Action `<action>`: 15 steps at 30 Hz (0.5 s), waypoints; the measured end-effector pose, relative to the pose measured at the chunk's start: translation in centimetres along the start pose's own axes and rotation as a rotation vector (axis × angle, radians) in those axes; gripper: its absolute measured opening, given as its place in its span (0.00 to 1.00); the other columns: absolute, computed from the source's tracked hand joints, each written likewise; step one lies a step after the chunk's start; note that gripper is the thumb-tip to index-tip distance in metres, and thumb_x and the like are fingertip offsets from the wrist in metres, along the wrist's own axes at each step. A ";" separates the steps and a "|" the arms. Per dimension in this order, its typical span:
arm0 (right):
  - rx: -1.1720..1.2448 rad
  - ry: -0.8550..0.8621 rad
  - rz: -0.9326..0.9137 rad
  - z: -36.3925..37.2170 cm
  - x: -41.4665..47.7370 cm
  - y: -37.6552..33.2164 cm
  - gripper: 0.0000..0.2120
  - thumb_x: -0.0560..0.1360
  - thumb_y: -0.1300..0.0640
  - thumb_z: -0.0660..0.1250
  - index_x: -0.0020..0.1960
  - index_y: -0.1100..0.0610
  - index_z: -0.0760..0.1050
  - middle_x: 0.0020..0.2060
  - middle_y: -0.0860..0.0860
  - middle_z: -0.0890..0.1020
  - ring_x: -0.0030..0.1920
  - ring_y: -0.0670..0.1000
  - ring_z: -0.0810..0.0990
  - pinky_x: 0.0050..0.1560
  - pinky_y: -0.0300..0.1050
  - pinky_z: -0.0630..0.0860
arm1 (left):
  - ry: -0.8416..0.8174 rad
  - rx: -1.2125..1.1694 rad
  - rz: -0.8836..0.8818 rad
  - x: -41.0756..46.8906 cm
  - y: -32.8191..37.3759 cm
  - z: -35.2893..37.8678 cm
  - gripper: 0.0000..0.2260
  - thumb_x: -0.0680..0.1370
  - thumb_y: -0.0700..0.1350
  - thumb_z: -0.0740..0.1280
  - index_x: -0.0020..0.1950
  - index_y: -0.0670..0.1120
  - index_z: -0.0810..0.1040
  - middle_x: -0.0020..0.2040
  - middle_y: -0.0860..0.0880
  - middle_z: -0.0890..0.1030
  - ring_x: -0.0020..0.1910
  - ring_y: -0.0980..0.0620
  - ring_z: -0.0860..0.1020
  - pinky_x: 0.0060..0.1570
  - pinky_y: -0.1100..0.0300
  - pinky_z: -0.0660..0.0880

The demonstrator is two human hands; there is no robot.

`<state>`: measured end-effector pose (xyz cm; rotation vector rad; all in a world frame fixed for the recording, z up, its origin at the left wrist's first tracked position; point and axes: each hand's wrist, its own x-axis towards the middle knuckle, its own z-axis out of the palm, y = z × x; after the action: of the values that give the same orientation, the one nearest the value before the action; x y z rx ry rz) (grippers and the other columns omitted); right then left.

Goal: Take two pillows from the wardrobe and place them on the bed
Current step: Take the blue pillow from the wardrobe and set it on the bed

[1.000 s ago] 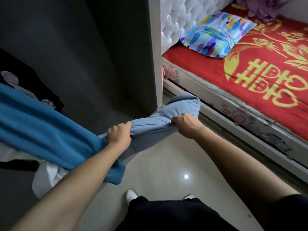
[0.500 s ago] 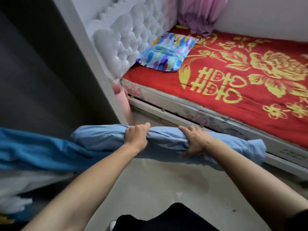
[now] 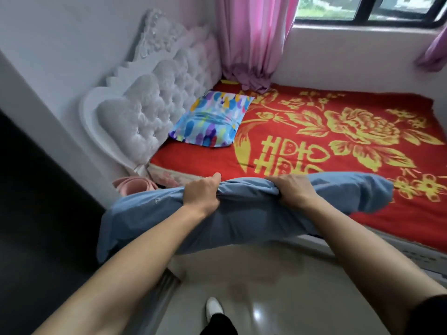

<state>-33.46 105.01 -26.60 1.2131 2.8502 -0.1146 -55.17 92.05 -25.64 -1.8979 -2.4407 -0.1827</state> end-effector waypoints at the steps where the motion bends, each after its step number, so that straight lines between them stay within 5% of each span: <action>1: -0.025 0.031 0.007 -1.1 2.0 0.4 0.17 0.73 0.53 0.63 0.61 0.41 0.73 0.51 0.49 0.84 0.52 0.56 0.81 0.42 0.47 0.68 | 0.019 -0.021 0.012 2.0 -0.7 -0.1 0.12 0.68 0.39 0.65 0.50 0.47 0.69 0.44 0.46 0.82 0.44 0.39 0.81 0.36 0.54 0.69; 11: -0.203 0.386 0.036 -8.7 18.9 2.7 0.18 0.73 0.60 0.65 0.61 0.46 0.79 0.54 0.48 0.85 0.56 0.55 0.81 0.62 0.56 0.68 | 0.283 -0.160 0.126 19.6 -8.6 0.4 0.16 0.66 0.48 0.70 0.51 0.49 0.72 0.40 0.51 0.79 0.36 0.45 0.80 0.28 0.58 0.67; 13: -0.196 0.423 0.031 -9.4 21.8 2.9 0.18 0.72 0.61 0.66 0.60 0.48 0.80 0.53 0.49 0.85 0.57 0.56 0.80 0.65 0.59 0.67 | 0.288 -0.173 0.148 22.8 -10.2 1.2 0.25 0.65 0.54 0.72 0.60 0.50 0.72 0.51 0.50 0.79 0.49 0.46 0.79 0.37 0.55 0.76; 15: -0.181 0.437 0.022 -9.6 25.0 3.3 0.18 0.72 0.62 0.67 0.59 0.49 0.80 0.52 0.50 0.85 0.57 0.56 0.81 0.65 0.61 0.67 | 0.238 -0.172 0.137 26.0 -11.9 2.5 0.39 0.64 0.64 0.73 0.70 0.49 0.67 0.65 0.46 0.74 0.64 0.44 0.72 0.57 0.47 0.75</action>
<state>-48.47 126.01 -18.90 1.3745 3.1086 0.4550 -73.08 114.48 -26.10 -1.9693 -2.1948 -0.5924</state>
